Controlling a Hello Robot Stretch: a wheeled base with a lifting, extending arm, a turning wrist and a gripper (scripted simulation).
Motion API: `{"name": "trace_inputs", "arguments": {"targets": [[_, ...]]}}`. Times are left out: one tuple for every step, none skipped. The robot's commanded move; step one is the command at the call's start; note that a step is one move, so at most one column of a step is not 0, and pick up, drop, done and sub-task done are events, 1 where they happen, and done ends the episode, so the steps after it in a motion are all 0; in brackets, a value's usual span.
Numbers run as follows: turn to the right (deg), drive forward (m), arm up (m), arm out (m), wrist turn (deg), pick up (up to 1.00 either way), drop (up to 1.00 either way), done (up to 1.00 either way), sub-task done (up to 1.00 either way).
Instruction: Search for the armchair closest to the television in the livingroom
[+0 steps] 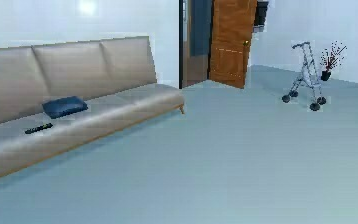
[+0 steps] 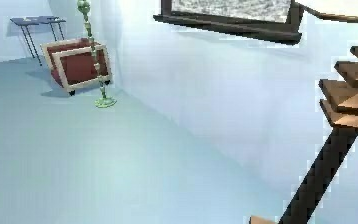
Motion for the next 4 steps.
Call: {"name": "trace_inputs", "arguments": {"targets": [[45.0,0.0,0.0,0.0,0.0,0.0,0.0,0.0,0.0],[0.0,0.4,0.0,0.0,0.0,0.0,0.0,0.0,0.0],[3.0,0.0,0.0,0.0,0.0,0.0,0.0,0.0,0.0],[0.0,1.0,0.0,0.0,0.0,0.0,0.0,0.0,0.0]]}}
